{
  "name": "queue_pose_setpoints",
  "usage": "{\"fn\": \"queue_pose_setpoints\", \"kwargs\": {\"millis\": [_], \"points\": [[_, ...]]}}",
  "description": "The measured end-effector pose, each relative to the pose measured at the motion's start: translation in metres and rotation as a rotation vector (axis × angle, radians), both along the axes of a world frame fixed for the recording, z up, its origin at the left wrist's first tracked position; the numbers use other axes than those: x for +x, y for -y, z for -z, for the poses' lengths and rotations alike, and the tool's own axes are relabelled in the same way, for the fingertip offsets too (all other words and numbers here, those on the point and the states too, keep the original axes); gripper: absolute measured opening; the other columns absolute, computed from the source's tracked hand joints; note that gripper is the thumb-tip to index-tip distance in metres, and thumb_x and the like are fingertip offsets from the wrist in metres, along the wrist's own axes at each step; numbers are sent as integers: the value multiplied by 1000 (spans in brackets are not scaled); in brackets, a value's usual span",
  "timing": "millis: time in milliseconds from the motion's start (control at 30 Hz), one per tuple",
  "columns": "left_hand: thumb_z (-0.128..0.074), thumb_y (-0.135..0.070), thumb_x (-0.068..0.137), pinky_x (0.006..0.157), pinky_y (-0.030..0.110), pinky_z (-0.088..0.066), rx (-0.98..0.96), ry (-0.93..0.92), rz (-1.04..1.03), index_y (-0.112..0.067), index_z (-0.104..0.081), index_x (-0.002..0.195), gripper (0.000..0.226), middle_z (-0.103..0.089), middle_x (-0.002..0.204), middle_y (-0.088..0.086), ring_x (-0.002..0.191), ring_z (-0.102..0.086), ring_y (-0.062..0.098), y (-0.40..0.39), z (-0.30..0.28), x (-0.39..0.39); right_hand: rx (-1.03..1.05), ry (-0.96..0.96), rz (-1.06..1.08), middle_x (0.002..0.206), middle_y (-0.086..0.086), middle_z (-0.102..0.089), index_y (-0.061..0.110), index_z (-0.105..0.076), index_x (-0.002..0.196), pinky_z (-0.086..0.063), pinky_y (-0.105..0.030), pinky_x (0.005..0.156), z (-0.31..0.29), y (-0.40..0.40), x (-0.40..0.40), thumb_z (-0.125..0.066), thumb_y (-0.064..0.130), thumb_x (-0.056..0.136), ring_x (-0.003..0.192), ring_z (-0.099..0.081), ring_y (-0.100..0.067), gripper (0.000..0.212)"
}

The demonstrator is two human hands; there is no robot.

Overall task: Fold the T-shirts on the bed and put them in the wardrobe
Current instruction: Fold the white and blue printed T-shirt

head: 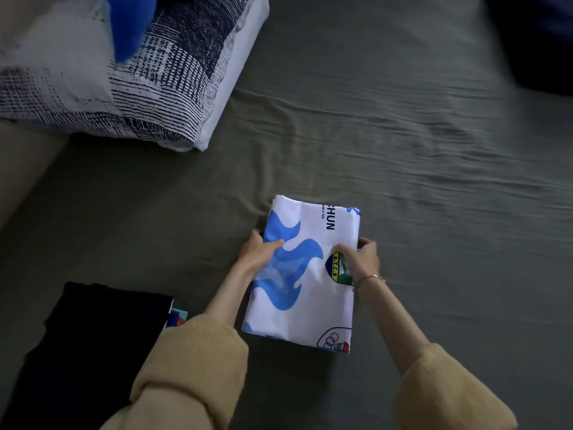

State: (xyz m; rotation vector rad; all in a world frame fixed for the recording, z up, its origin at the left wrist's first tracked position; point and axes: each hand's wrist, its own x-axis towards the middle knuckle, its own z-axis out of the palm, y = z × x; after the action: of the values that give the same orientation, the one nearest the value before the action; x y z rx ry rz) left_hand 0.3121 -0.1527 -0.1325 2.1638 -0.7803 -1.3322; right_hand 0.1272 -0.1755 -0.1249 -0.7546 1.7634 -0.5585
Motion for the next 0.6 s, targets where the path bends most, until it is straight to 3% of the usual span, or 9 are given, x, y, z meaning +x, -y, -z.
{"fn": "queue_pose_setpoints", "kwargs": {"millis": [133, 267, 367, 500, 600], "points": [[-62, -22, 88, 95, 42, -50, 47, -120, -38, -3, -62, 113, 31, -66, 112, 12, 100, -64, 28, 0, -2, -3, 87, 213, -63, 78, -12, -64, 3, -59, 94, -55, -28, 53, -11, 7, -11, -62, 10, 85, 60, -61, -22, 12], [-50, -10, 95, 83, 35, -51, 27, -299, -34, 1, -60, 115, 25, -65, 109, 16, 88, -63, 27, -8, -25, -9, 37, 372, -114, 78, -8, -61, 5, -55, 108, -44, -15, 39, -36, -1, -21, -54, 2, 90, 49, -63, -12, 18], [-45, -11, 94, 76, 30, -51, 13, -368, -9, -3, -65, 104, 23, -68, 102, 14, 84, -64, 24, -13, -43, -6, -61, 436, -188, 80, -5, -63, 9, -54, 110, -44, -13, 40, -58, -4, -24, -50, -4, 90, 47, -62, -4, 25], [-45, -2, 86, 69, 27, -52, -112, -394, -19, -9, -67, 90, 23, -72, 85, 4, 79, -66, 20, -13, -74, -3, -223, 503, -231, 67, 7, -70, 7, -57, 107, -47, -15, 46, -98, 1, -28, -49, -9, 88, 54, -65, -5, 26], [-58, -8, 71, 80, 34, -56, -239, -401, -36, -6, -64, 103, 32, -71, 101, 9, 90, -68, 23, -19, -98, -1, -409, 475, -352, 70, 8, -71, 3, -62, 100, -51, -17, 55, -123, -2, -37, -49, -14, 83, 63, -66, -5, 27]]}}
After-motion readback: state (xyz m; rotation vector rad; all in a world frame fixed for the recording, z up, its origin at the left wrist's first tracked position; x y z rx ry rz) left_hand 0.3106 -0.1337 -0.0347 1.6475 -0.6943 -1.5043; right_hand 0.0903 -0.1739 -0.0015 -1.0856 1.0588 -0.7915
